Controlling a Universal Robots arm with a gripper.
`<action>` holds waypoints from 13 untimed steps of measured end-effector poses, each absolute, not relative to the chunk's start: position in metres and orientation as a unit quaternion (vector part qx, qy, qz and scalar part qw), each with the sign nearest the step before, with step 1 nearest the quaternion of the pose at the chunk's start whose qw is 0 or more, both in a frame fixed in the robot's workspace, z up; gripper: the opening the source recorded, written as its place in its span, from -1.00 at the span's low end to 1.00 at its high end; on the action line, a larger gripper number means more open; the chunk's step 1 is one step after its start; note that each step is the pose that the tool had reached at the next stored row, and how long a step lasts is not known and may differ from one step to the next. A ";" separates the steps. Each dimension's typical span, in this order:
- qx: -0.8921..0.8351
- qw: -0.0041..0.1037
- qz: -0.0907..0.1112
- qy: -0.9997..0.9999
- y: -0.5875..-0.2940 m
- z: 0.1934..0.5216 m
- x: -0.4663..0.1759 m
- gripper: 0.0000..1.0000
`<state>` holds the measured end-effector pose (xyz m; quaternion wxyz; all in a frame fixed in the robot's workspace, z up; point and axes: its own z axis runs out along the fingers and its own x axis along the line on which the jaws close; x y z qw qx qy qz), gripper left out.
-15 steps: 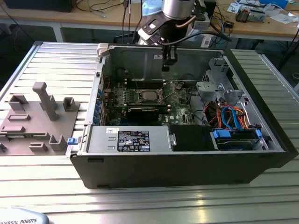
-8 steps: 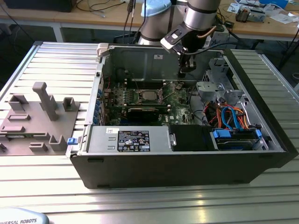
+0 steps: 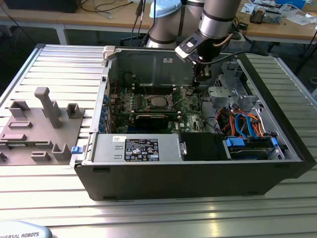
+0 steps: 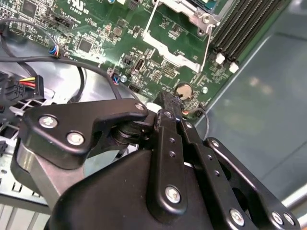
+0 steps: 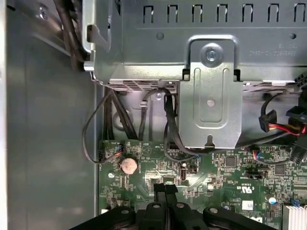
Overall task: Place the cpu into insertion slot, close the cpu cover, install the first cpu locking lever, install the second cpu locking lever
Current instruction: 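Close the cpu cover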
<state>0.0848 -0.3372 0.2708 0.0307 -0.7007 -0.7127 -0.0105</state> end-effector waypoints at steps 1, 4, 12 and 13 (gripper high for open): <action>-0.700 0.031 -0.010 -0.714 -0.338 0.269 0.085 -0.79; -0.692 0.031 -0.010 -0.721 -0.341 0.262 0.085 -0.79; -0.671 0.033 -0.008 -0.741 -0.341 0.248 0.062 -0.79; -0.671 0.032 -0.008 -0.741 -0.341 0.248 0.058 -0.79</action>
